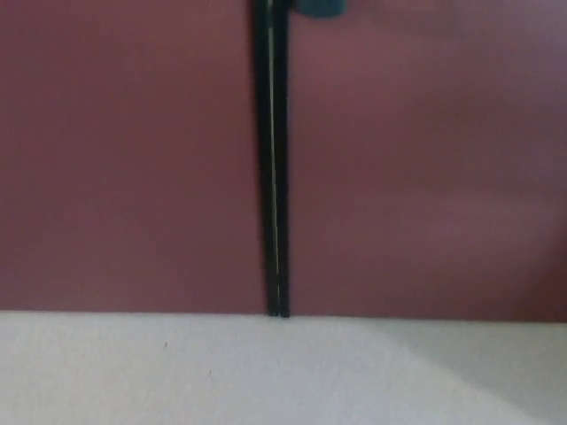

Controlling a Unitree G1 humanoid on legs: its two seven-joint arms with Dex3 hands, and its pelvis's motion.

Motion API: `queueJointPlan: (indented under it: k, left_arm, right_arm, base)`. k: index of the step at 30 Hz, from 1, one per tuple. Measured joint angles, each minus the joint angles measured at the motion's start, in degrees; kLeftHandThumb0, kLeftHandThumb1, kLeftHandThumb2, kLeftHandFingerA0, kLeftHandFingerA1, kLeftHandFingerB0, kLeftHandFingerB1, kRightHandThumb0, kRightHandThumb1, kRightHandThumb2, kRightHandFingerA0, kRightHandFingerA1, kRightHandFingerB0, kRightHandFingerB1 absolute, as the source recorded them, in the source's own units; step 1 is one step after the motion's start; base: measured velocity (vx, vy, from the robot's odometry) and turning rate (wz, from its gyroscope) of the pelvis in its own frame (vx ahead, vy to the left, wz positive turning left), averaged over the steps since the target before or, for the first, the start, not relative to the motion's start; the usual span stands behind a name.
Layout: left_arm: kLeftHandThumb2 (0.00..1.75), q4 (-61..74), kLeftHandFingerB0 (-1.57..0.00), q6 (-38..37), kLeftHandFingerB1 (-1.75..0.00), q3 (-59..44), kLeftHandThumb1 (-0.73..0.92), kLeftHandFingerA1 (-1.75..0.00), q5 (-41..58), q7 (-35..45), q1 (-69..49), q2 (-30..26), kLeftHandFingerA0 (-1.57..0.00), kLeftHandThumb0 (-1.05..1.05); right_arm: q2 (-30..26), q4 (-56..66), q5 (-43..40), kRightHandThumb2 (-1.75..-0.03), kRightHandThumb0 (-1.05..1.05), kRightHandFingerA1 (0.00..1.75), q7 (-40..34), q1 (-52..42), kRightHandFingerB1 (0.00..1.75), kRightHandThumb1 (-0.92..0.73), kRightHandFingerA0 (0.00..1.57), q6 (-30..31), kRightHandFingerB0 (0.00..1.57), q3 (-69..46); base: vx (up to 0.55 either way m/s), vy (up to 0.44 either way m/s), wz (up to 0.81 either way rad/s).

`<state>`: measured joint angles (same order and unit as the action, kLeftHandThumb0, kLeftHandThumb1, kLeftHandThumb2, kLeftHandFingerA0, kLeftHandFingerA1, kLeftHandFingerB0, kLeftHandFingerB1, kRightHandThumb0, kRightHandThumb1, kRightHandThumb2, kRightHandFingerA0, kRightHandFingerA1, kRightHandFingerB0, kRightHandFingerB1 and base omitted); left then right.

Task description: The robot walks towards the door handle and put its right hand on it and twist the handle

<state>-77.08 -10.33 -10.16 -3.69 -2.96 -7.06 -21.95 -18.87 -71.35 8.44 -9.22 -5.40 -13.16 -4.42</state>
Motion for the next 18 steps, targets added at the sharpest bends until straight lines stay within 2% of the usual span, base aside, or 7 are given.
queueJointPlan:
  k: [7, 12, 18]
  left_arm:
    - [0.58, 0.0, -0.36, -0.5, -0.35, 2.3, 0.6, -0.45, -0.8, 2.6, -1.0, -1.0, -0.57, -0.27]
    - [0.58, -0.1, -0.37, -1.1, -0.35, 4.0, 0.58, -0.45, -1.6, 3.5, -1.7, -1.2, -0.57, -0.29]
    - [0.57, -0.1, -0.37, -1.5, -0.35, 4.7, 0.58, -0.46, -2.1, 3.5, -1.8, -2.0, -0.59, -0.3]
  right_arm:
    - [0.2, -1.0, 0.0, -0.58, -0.15, 0.5, -0.2, 0.2, 0.44, -0.62, 0.65, 0.0, 0.5, 0.5]
    - [0.4, -1.2, 0.0, -0.58, -0.16, 0.5, -0.2, 0.0, 0.43, -0.62, 0.66, 0.1, 0.49, 0.8]
    - [1.0, -0.9, 0.0, -0.58, -0.16, 0.51, 0.1, 0.1, 0.44, -0.62, 0.67, 0.1, 0.5, 1.4]
  base:
    - [0.07, -0.055, -0.02]
    - [0.16, 0.139, -0.01]
    - [0.21, -0.003, 0.01]
